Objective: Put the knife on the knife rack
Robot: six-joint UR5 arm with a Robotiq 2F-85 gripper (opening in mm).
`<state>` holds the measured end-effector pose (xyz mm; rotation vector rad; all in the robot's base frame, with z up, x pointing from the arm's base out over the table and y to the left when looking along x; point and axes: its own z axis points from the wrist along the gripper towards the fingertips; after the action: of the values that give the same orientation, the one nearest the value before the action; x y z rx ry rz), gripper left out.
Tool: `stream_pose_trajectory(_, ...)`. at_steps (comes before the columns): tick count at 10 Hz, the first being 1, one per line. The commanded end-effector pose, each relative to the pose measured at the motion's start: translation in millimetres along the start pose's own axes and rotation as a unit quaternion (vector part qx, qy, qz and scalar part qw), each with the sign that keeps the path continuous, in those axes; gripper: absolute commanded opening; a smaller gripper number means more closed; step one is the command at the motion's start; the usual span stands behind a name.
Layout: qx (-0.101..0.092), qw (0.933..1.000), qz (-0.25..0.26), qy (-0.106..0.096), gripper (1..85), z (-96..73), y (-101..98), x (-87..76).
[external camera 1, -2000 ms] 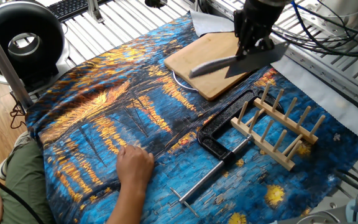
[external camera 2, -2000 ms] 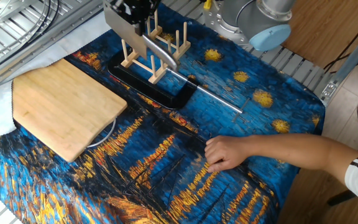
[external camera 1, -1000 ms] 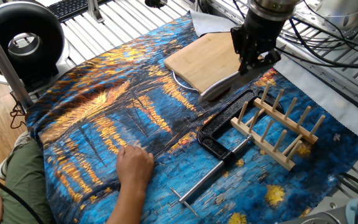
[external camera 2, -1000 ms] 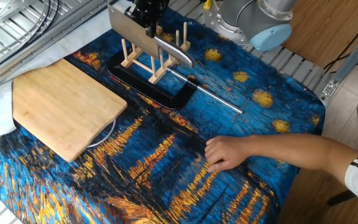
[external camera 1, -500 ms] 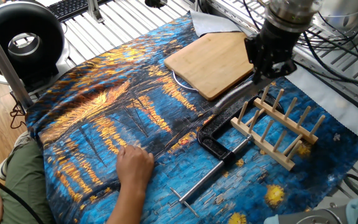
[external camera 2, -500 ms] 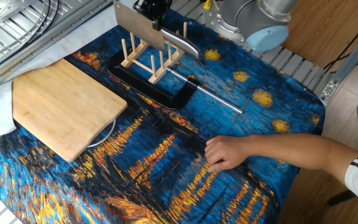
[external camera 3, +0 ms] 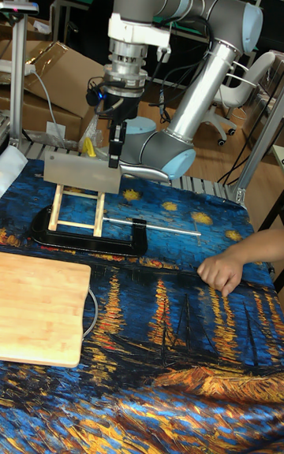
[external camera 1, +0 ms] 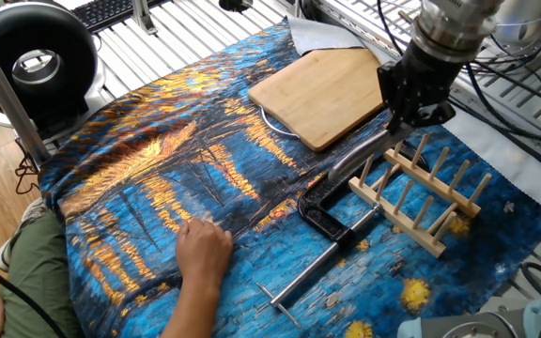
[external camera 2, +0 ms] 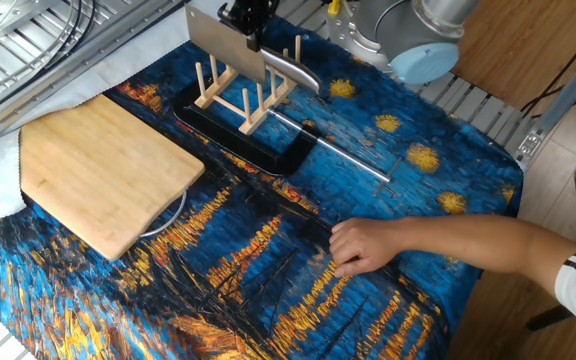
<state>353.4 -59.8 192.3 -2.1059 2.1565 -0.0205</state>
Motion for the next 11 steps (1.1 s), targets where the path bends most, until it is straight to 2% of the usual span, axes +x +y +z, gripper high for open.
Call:
stream_pose_trajectory(1, 0.014, 0.9999, 0.001, -0.008, 1.0, 10.3, -3.6, -3.7)
stream_pose_trajectory(11, 0.022, 0.9996, 0.006, -0.014, 1.0, 39.3, -4.4, -1.5)
